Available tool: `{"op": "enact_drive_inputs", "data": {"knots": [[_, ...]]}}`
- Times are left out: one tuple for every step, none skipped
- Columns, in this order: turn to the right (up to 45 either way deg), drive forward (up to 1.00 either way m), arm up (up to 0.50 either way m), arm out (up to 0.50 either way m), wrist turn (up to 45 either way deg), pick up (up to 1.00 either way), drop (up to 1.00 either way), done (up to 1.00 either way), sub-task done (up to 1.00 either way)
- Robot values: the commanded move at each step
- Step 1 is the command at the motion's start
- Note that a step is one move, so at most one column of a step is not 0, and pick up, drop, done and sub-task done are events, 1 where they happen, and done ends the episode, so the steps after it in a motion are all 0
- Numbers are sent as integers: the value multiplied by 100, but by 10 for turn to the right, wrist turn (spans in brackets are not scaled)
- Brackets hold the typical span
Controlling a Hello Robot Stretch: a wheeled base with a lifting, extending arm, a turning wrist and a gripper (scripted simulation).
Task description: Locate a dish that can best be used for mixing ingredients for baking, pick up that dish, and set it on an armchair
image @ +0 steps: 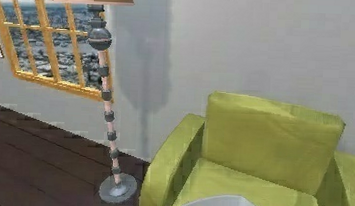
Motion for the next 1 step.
{"op": "enact_drive_inputs", "data": {"knots": [[450,0,0,0,0,0,0,0,0]]}}
